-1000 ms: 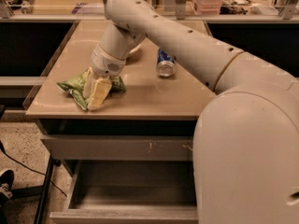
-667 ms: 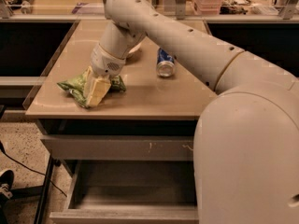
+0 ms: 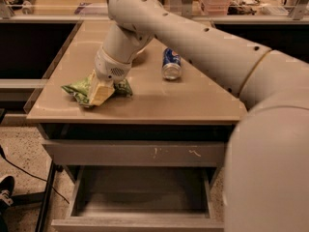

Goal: Place green jalapeno chip bag into middle drawer

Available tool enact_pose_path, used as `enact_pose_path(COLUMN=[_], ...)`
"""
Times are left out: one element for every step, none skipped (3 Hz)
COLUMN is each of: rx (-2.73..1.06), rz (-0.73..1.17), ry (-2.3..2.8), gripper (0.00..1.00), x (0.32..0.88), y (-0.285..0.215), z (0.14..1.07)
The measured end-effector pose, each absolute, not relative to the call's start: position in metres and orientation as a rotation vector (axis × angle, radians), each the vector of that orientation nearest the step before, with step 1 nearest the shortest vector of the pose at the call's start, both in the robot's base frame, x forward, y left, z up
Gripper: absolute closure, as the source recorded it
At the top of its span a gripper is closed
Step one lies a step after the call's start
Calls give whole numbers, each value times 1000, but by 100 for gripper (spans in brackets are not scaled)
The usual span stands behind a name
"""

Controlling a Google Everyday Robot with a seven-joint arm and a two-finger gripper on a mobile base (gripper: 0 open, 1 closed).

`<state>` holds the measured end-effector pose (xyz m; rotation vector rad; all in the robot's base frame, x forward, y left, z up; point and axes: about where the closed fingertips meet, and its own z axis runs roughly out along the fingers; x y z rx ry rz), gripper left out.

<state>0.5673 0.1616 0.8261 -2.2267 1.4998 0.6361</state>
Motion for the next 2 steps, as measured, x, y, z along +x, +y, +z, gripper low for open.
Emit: enact_pose_path(rx=[-2067, -1952], rz=[352, 31], ry=[1641, 1687], gripper=[100, 100], x=[548, 522], y=[130, 114], z=[859, 887])
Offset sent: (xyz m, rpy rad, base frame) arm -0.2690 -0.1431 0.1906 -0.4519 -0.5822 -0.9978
